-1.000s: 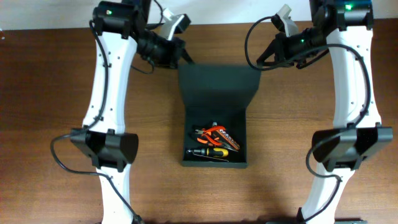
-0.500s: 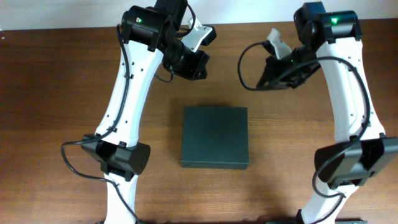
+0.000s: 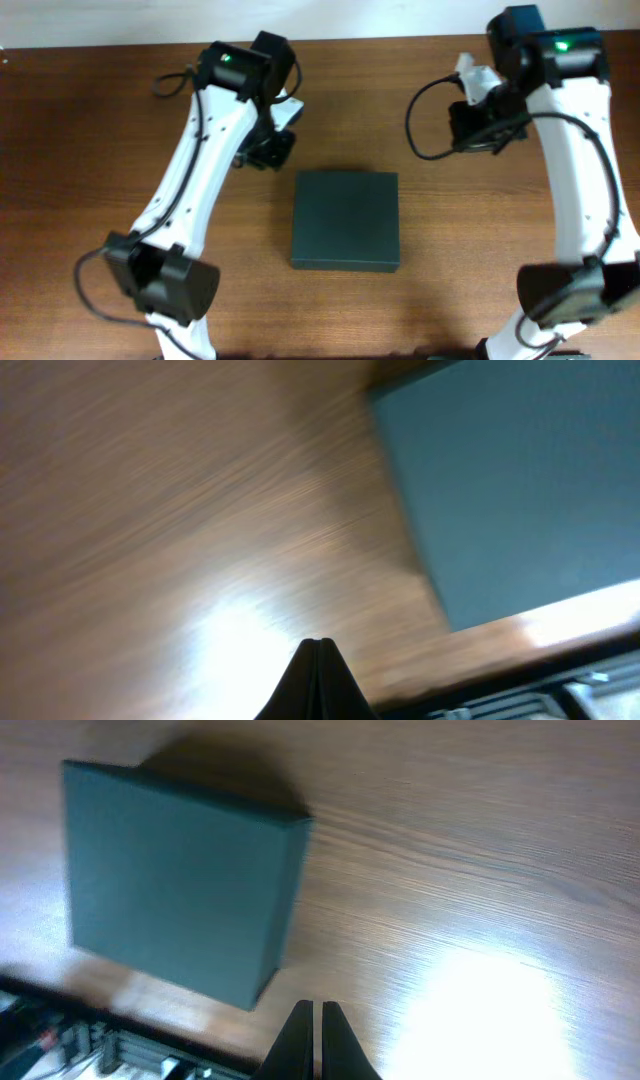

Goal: Pack container

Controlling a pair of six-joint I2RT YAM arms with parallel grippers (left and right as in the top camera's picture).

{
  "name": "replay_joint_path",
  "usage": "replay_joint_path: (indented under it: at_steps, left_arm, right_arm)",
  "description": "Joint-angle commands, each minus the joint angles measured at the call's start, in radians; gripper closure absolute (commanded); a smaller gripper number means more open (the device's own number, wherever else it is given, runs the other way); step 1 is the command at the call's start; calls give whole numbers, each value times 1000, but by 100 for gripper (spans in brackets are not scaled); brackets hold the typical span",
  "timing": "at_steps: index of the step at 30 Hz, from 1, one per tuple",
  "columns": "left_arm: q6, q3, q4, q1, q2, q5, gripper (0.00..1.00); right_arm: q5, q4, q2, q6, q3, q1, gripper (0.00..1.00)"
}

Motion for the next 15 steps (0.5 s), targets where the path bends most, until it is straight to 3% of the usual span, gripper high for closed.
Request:
replay_joint_path:
  at_steps: [1,8,15]
  left_arm:
    - [-54,-56,-1,46,-87,-165,98]
    - [-92,-109,23,141,-109,-158,98]
    - [-91,-196,185,153,-211,-151,98]
  right_arm:
    - [136,-6,-121,60,-6,-40,96]
    - [181,-5,-302,94,-135,-149,96]
    - [68,124,-458,72,-390,-193,96]
